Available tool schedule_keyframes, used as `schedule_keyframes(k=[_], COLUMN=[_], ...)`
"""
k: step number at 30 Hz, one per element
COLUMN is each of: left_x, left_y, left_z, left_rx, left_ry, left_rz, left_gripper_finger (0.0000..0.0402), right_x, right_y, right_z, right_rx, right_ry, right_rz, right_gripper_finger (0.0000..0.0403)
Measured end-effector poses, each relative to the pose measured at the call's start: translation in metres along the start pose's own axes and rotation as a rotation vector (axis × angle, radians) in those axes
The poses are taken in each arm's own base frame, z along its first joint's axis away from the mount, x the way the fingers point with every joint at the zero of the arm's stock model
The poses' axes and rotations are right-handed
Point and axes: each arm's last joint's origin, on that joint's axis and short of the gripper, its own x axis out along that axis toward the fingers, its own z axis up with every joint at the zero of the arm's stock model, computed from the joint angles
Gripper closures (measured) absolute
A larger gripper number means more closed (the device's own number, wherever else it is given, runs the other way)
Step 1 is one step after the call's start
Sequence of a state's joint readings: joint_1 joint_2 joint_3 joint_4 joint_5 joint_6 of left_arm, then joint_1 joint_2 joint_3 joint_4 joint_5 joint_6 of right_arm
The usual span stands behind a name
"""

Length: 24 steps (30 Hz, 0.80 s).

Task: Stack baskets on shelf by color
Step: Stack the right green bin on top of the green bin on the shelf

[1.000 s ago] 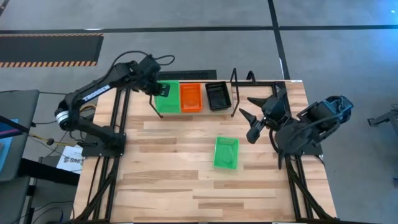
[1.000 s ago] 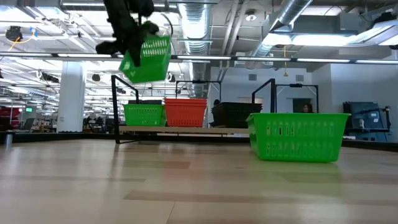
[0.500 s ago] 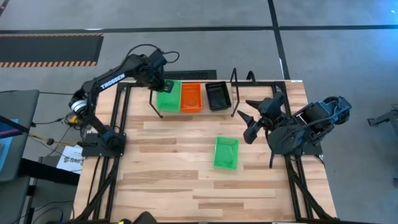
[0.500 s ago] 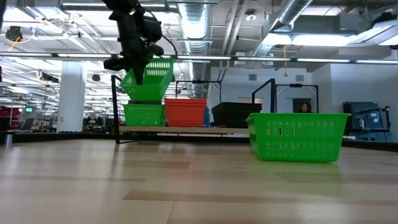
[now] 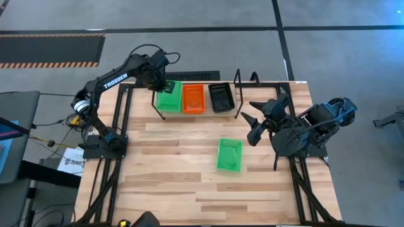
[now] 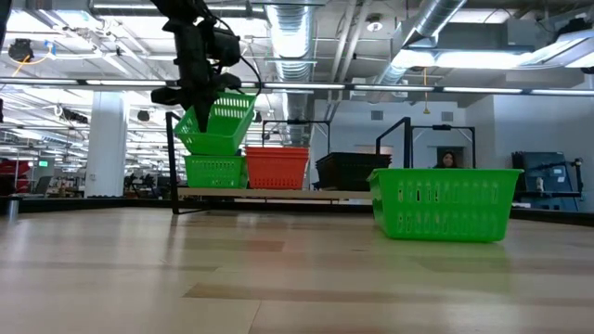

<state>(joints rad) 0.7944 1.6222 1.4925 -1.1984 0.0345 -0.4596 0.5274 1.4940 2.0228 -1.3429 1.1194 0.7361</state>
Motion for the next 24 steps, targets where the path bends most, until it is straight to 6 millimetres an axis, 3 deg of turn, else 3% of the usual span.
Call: schedule_keyframes(k=[24], left_x=[0.0051], left_y=[-0.0089], left_z=[0.0012], left_rx=[-0.052], left_ry=[-0.029], left_rz=[-0.008], left_gripper_finger=[0.0401], right_x=[0.0000], right_y=[-0.0012], right_z=[-0.0010], right_rx=[-0.020], right_ry=[0.005], right_rz=[-0.007], right_gripper_finger=[0.0168])
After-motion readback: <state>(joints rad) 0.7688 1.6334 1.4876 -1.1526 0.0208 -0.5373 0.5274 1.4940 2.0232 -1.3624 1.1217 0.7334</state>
